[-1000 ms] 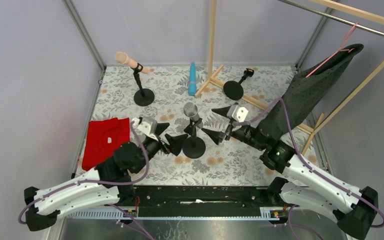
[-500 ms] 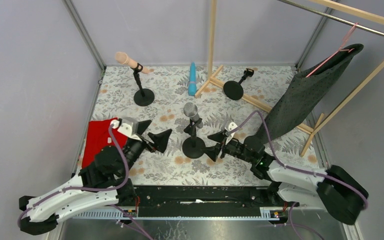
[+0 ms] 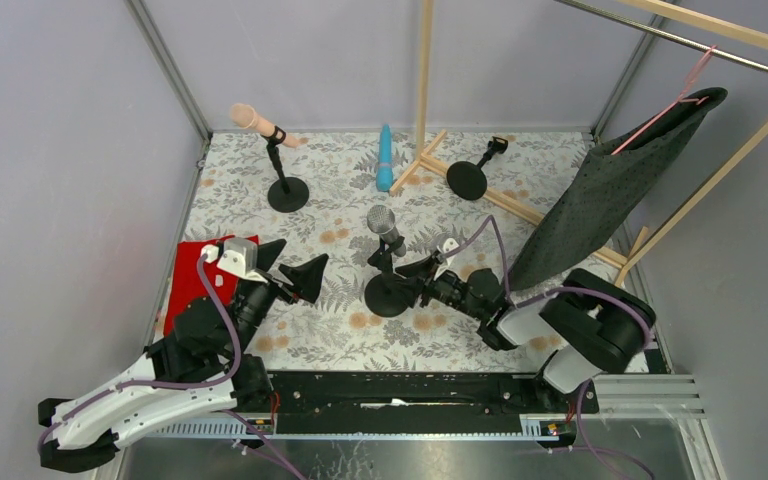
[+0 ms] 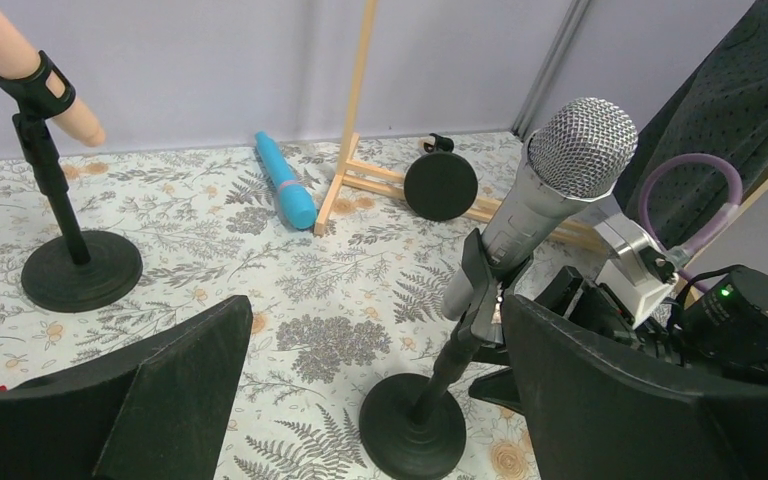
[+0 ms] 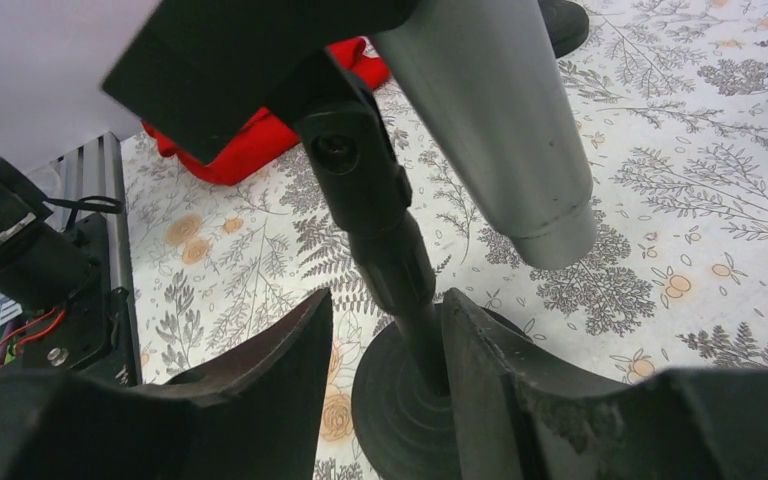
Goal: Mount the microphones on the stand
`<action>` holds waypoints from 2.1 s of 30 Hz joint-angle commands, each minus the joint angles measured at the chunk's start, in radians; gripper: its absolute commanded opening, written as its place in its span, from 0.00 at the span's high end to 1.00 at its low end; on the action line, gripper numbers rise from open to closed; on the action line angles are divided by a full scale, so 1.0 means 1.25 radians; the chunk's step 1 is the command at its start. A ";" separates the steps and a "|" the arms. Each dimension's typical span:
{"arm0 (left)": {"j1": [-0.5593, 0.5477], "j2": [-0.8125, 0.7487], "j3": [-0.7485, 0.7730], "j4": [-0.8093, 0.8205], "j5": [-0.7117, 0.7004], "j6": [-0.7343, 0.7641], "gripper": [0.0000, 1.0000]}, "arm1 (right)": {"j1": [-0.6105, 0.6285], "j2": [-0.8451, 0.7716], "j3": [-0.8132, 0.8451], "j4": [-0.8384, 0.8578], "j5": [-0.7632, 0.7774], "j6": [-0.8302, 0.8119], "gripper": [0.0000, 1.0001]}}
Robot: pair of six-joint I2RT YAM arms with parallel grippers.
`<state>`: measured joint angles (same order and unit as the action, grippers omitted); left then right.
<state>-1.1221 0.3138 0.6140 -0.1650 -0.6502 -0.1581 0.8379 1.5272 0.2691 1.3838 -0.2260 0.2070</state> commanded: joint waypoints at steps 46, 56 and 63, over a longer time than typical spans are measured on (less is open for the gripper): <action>0.025 -0.053 0.022 -0.020 0.003 0.023 0.01 | 0.109 0.265 0.254 0.263 0.141 -0.162 1.00; 0.106 -0.130 0.005 -0.009 -0.042 0.012 0.01 | 0.106 0.458 0.554 0.205 0.170 -0.159 1.00; 0.204 -0.113 -0.003 0.011 0.056 -0.013 0.01 | 0.092 0.572 0.758 0.096 0.165 -0.163 1.00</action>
<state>-0.9314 0.1665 0.6125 -0.1898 -0.6582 -0.1551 0.9657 2.2063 1.0695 1.4227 -0.0353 0.0223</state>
